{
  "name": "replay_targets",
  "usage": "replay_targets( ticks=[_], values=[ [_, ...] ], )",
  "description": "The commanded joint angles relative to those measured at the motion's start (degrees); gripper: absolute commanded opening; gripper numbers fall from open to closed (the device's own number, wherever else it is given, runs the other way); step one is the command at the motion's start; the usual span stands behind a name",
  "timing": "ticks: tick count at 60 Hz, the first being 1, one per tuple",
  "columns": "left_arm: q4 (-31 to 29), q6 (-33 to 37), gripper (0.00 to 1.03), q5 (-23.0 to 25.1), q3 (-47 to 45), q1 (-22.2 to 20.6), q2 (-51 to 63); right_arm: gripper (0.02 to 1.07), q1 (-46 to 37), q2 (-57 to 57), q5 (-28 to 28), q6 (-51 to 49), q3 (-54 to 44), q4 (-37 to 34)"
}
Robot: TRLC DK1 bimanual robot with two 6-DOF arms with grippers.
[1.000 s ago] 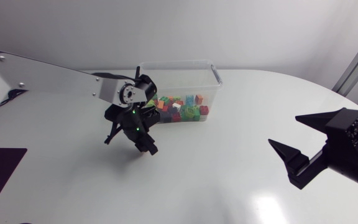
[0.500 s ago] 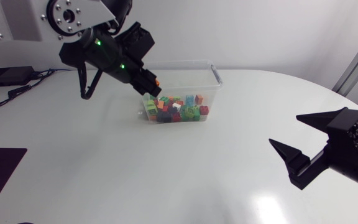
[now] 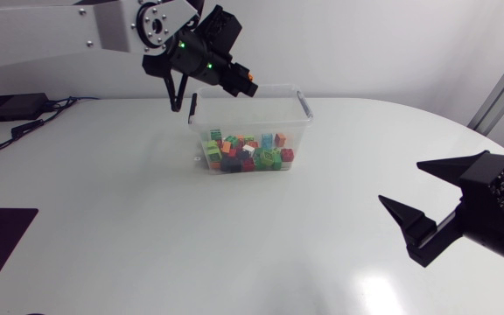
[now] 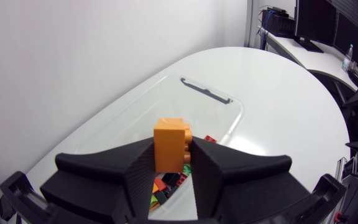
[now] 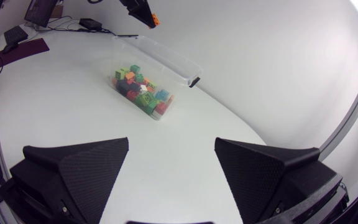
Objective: Place the duplo bricks in the container
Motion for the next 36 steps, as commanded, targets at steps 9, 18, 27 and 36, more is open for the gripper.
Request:
replay_targets(
  ticks=[9, 18, 27, 36],
  values=[
    [-2.0, -3.3, 0.32, 0.6, 13.0, 3.3, 11.7, 1.02, 0.5, -0.3, 0.2, -0.3, -1.0, -0.8],
    [-5.6, -4.1, 0.79, 0.6, 17.6, 5.2, 15.5, 1.02, 0.6, -0.4, 0.2, -0.2, -0.8, -0.8],
    [-6.7, -3.0, 0.99, 0.5, 13.7, 6.4, 11.4, 1.02, 0.3, -0.5, 0.4, -0.2, -0.5, -0.8],
    [-5.8, -0.5, 0.99, -0.2, 4.3, 7.6, 1.6, 1.02, -0.4, -2.0, 3.1, -0.1, -0.7, 1.5]
  ],
)
